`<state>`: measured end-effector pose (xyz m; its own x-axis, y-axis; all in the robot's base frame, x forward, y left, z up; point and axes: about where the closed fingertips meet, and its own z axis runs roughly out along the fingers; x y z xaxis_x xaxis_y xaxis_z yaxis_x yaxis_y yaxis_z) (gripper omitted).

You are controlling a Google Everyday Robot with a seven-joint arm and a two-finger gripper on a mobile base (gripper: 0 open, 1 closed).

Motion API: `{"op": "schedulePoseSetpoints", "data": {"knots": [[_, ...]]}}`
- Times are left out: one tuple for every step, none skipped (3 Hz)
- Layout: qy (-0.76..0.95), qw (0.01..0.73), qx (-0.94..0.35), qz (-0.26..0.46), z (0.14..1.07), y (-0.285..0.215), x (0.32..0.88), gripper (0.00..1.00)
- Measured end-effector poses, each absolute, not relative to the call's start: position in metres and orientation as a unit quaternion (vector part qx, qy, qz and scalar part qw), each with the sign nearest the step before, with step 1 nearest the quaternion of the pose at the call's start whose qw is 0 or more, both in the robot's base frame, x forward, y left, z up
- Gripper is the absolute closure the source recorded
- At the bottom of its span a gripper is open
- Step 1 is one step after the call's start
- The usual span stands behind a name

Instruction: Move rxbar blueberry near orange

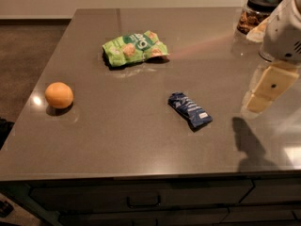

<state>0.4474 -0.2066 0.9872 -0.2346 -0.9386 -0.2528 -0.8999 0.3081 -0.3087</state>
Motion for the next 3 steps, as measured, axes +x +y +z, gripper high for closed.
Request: {"op": "schedulePoseSetpoints", "data": {"knots": [[0.794,0.221,-0.565,-0.025,0.973,-0.198,0.459,0.00],[0.816,0.236,-0.528,-0.001,0.945,-0.181,0.476,0.00],[0.832,0.234,-0.503,0.009,0.922,-0.169,0.485,0.00]]}}
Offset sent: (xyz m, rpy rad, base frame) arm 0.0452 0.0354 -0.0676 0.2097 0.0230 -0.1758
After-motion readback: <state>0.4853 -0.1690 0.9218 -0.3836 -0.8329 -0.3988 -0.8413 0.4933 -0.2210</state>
